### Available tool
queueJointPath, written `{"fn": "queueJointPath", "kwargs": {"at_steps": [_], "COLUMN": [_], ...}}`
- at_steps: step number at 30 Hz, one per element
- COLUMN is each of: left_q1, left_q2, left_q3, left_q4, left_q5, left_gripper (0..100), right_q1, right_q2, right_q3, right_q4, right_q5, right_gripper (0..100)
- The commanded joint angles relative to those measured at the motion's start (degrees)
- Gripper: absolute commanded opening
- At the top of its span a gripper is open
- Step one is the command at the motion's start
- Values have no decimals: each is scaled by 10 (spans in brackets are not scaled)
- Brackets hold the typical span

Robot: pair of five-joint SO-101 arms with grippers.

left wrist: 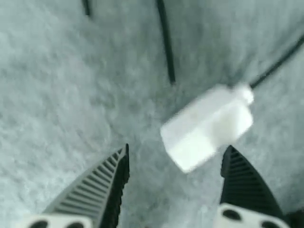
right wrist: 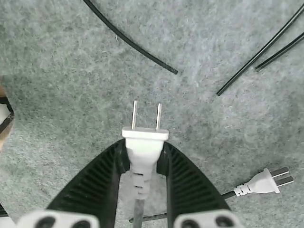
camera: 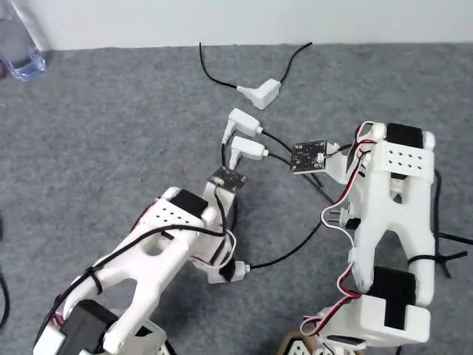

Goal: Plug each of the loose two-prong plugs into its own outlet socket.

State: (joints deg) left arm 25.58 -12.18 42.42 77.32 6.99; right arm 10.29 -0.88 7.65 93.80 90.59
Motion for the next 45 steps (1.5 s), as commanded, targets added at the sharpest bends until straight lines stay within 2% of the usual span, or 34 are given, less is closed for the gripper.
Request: {"fn": "queueJointPath", "kwargs": {"at_steps": [1,7,10,16,19,25,30,35,39,42,45], "left_q1": [-16,-30,-37,-122,-141,-129,-108,-76,-79,-79,-71], "left_q2": [-2,-1,-1,-1,-1,-8,-8,-8,-8,-8,-8], "left_q3": [-3,7,22,24,23,1,-89,-138,-134,-120,-105], "left_q4": [-47,-51,-77,-142,-143,-113,-68,-71,-120,-144,-181], "left_q5": [-3,-25,-25,-56,-65,-55,44,202,287,343,367], "left_gripper": [298,298,298,298,298,298,298,298,298,298,298], "right_q1": [7,5,3,5,6,-11,-61,-136,-166,-178,-187], "right_q2": [-24,-24,-27,-29,-29,-30,-73,-131,-177,-202,-215], "right_q3": [-3,-1,16,28,28,26,26,27,33,72,130], "right_q4": [-3,-3,-7,-8,-7,-2,-1,-19,-83,-120,-182], "right_q5": [8,8,8,8,8,4,-36,-133,-299,-337,-364], "right_gripper": [8,8,8,8,8,8,8,8,8,8,8]}}
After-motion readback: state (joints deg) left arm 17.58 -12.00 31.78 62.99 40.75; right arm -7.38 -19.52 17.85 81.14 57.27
